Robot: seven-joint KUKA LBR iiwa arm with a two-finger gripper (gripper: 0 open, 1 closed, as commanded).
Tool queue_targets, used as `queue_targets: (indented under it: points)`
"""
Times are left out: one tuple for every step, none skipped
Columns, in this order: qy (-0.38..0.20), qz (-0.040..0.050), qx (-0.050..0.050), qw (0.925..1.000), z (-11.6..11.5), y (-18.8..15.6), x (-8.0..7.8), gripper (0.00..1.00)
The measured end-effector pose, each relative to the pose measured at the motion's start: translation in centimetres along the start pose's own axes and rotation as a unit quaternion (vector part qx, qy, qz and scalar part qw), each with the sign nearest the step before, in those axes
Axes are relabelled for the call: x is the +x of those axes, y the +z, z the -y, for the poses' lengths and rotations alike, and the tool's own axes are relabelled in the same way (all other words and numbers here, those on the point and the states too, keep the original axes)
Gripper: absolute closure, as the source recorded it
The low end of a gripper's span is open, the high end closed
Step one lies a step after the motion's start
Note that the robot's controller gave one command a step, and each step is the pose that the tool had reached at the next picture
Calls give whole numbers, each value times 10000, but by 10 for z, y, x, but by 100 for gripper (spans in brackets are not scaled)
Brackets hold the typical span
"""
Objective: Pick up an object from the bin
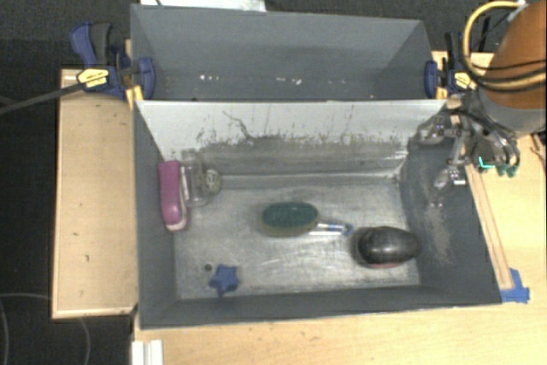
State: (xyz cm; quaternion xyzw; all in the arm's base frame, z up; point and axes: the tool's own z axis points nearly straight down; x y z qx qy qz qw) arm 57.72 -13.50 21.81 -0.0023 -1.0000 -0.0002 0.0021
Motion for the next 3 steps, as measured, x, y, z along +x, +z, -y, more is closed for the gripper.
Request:
queue_targets:
  points:
    - [-1378,51,9,9904,-3,148,68,0]
    - [-1403,72,21,9901,-3,145,66,100]
    - [-2475,65,25,9689,-18,-16,73,100]
